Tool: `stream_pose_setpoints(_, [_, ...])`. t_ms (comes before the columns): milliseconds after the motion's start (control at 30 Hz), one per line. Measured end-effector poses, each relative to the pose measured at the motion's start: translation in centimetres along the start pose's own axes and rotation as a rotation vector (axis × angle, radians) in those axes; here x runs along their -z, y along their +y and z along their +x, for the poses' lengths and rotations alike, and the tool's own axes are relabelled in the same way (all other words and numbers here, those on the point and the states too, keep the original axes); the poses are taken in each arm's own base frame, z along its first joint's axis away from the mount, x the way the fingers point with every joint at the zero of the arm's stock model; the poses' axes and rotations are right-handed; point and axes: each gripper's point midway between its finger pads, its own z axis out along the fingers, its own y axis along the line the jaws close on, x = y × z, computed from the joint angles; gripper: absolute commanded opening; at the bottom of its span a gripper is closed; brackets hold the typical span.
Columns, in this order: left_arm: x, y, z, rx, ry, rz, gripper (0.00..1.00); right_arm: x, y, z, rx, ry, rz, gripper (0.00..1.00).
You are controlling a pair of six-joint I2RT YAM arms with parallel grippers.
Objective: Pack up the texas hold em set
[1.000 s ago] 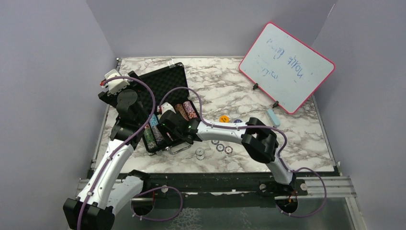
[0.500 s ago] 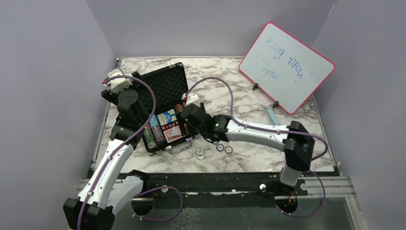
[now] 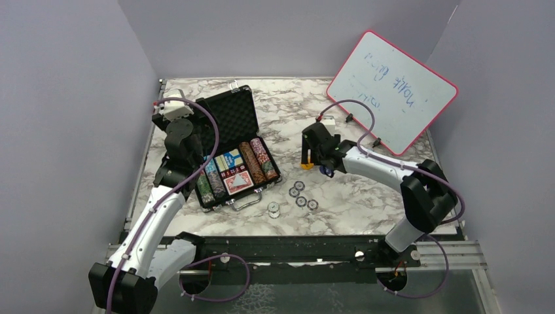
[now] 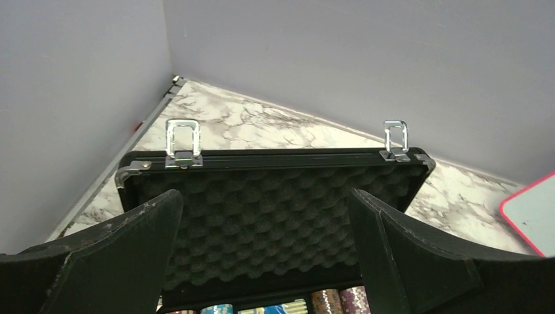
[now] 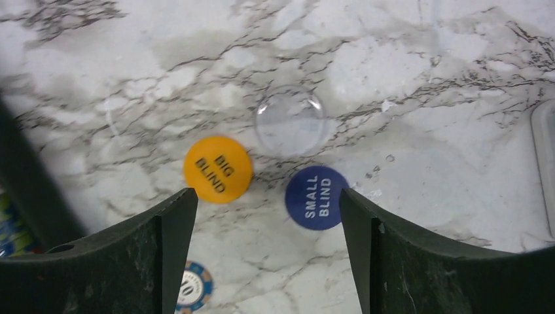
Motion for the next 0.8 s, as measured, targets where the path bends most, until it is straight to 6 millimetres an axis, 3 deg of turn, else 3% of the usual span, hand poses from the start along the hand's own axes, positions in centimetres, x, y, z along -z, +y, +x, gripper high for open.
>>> stream_pose_setpoints(100, [0.0, -0.7, 0.2, -0.003, 0.011, 0.037, 0.99, -1.7, -1.4, 0.2, -0.012, 0.029, 0.041, 0.82])
stream_pose_setpoints(333, [-0.3, -1.3, 1.0, -0.023, 0.035, 0.066, 0.99, -5.6, -1.8, 0.7, -0.017, 0.086, 0.091, 0.71])
stream_pose_setpoints(567, [-0.3, -1.3, 1.1, -0.035, 0.04, 0.072, 0.99, -6.4, -2.5, 0.8, -0.026, 0.097, 0.111, 0.63])
stream_pose_setpoints(800, [-0.3, -1.3, 1.3, -0.04, 0.045, 0.073, 0.99, -7.0, -2.9, 0.8, -0.037, 0.1, 0.121, 0.63])
